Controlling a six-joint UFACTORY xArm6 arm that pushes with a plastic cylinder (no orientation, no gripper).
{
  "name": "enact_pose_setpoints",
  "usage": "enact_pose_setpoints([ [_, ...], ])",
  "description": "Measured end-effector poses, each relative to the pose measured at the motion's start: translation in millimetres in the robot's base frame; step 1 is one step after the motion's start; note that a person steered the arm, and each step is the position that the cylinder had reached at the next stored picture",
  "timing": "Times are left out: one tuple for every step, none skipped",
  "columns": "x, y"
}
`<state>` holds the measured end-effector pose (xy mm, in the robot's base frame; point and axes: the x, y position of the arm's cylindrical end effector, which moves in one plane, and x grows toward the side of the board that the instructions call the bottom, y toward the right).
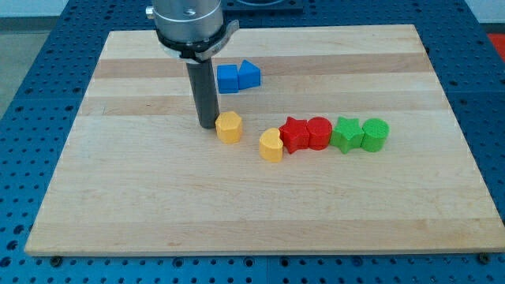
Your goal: Push the hexagon into the heart
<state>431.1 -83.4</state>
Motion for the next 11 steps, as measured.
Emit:
enact_pose_setpoints([
  [7,2],
  [21,2],
  [43,2],
  [43,4],
  [25,3],
  [6,2],
  [1,21],
  [1,45],
  [1,62],
  [1,77],
  [1,86],
])
